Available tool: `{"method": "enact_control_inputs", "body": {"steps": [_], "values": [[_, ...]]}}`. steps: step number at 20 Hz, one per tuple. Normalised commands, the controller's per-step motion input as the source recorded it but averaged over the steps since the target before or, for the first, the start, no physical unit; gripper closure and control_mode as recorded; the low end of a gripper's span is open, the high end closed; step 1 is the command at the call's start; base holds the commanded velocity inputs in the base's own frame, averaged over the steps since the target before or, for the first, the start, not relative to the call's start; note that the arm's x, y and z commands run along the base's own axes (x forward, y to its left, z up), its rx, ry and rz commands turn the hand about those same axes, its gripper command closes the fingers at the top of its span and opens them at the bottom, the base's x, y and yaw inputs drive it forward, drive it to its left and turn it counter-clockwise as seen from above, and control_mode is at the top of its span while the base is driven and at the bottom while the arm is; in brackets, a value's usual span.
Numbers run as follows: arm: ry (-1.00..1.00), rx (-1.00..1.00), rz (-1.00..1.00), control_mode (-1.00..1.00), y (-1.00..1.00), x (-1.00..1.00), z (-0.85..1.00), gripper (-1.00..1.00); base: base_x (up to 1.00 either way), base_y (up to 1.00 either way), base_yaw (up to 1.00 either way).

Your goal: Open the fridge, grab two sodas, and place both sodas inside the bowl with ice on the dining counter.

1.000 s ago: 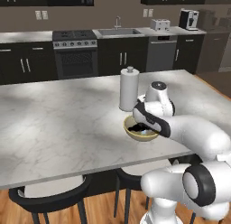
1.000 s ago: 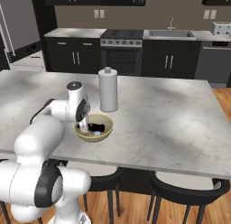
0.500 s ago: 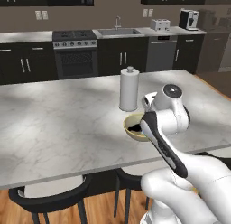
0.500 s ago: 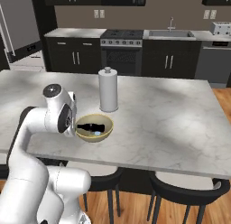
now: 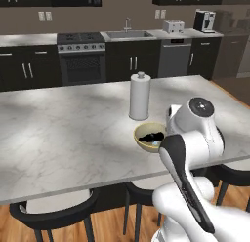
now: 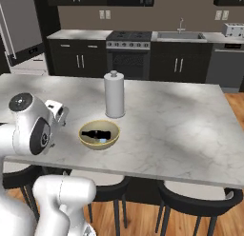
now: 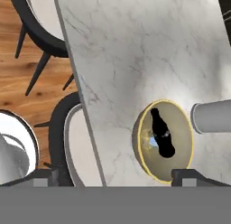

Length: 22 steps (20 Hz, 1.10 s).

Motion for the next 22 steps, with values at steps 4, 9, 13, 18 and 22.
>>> {"method": "enact_control_inputs", "body": {"steps": [4, 9, 13, 18, 22], "values": [[0.00, 0.25, -0.49, -1.00, 0.00, -0.87, 0.60, -1.00, 0.00, 0.00, 0.00], [0.03, 0.28, -0.50, -1.00, 0.00, -0.81, 0.54, -1.00, 0.00, 0.00, 0.00], [0.01, 0.23, -0.46, -1.00, -0.03, -0.92, 0.02, -1.00, 0.00, 0.00, 0.00], [0.00, 0.20, -0.41, -1.00, -0.03, -0.82, -0.20, -1.00, 0.00, 0.00, 0.00], [0.00, 0.02, -0.08, -1.00, 0.00, -0.10, -0.14, -1.00, 0.00, 0.00, 0.00]]}}
